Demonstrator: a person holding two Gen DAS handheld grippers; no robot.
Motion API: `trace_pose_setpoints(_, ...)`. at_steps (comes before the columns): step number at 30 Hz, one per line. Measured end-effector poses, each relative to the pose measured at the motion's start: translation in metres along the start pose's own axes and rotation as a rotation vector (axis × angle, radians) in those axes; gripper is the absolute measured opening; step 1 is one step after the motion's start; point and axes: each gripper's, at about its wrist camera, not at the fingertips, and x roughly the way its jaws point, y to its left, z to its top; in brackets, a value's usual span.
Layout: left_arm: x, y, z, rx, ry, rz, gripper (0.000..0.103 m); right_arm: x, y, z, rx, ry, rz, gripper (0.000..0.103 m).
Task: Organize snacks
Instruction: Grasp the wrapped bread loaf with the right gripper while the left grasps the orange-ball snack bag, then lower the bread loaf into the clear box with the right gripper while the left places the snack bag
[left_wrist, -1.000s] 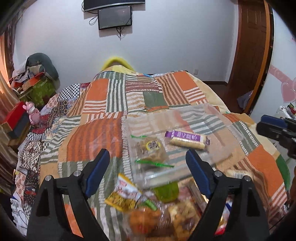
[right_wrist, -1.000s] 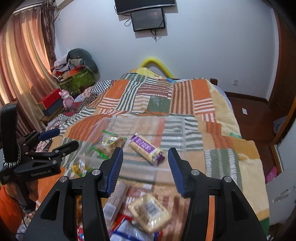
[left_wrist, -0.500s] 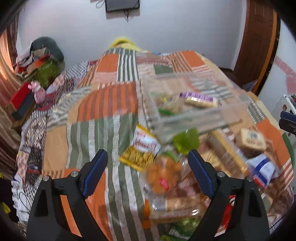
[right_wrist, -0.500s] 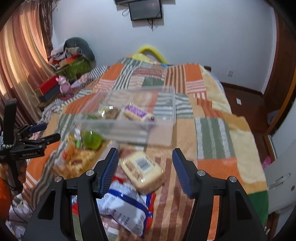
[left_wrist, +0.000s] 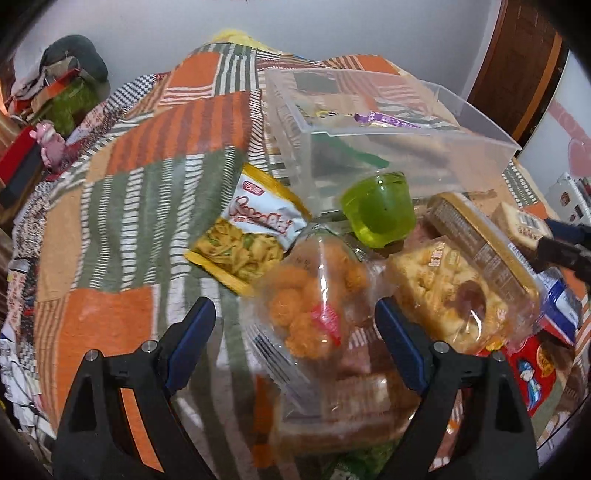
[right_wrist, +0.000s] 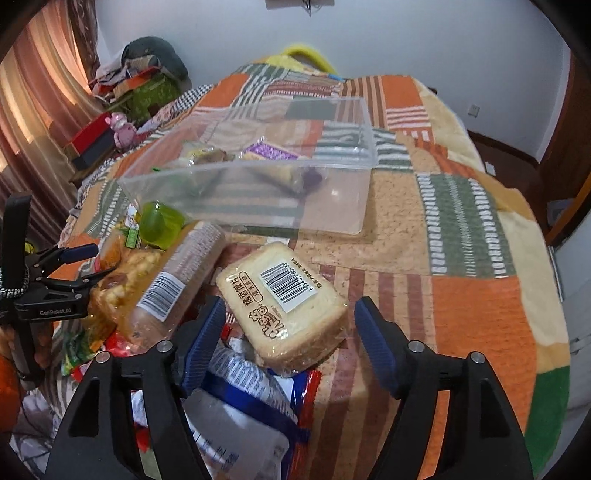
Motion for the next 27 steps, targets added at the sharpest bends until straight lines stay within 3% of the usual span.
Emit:
trace_pose_setpoints(7,0.01,0.003,0.001,-0.025,0.032,-0.063,0.089,0.019,0.001,0.001,-0.008,0.042,0.019,0.075)
trace_pose_setpoints(9,0.017,-0.001,-0.002,-0.019,0.055,-0.049,0.089,0.021,0.003,0.001,-0.013,0.047,0.028,0.075)
trace_pose_setpoints(13,0.018,-0.007,-0.005,0.001,0.033,-0.025,0.088,0.02,0.003,-0.001,-0.017,0.039,0.038,0.066)
trace_pose_setpoints(16,0.017,-0.007,-0.005,-0.008,0.026,-0.036,0.077,0.019,0.002,-0.003,-0.017,0.04,0.067,0.055)
trace_pose_setpoints(21,0.015,-0.013,-0.004,0.019,0.011,-0.01,0.06,0.014,0.003,-0.004,-0.019,0.015,0.056,0.054)
trace_pose_setpoints(27,0.003,-0.007,-0.007,0.005,0.0,-0.006,0.049,0.001,0.002,-0.002,-0.002,-0.023,0.051,0.053)
